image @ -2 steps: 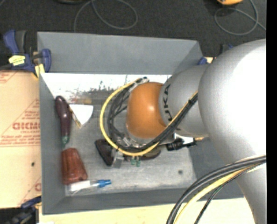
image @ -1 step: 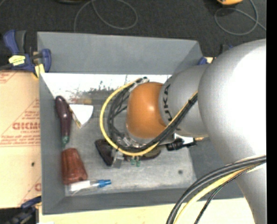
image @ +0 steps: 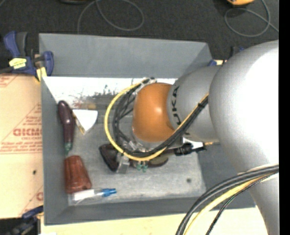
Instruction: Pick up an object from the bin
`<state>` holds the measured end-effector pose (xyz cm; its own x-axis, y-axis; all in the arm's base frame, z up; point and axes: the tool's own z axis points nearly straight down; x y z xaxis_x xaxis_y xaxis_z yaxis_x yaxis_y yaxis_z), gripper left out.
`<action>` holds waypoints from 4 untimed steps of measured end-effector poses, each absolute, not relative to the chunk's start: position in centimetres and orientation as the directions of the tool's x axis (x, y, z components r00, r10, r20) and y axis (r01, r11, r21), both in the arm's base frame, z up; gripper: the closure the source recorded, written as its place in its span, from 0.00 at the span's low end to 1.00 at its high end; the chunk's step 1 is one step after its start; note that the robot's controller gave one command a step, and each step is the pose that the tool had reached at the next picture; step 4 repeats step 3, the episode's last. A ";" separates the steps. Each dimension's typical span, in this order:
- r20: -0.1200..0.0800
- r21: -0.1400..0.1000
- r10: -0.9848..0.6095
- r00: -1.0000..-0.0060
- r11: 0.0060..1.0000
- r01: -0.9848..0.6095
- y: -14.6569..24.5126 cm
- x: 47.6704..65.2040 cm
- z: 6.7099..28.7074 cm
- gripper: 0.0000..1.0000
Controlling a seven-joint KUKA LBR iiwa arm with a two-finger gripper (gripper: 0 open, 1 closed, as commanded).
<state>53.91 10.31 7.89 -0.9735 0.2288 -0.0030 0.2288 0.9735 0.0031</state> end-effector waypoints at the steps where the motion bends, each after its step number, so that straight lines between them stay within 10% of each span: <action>1: -0.006 0.004 0.228 -0.974 0.974 0.228 10.4 54.0 8.5 1.00; 4: -0.008 0.005 0.226 -0.974 0.974 0.226 10.5 54.2 8.9 1.00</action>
Offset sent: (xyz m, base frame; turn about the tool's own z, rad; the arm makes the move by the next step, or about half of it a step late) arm 0.0029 0.0025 0.0052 -0.0119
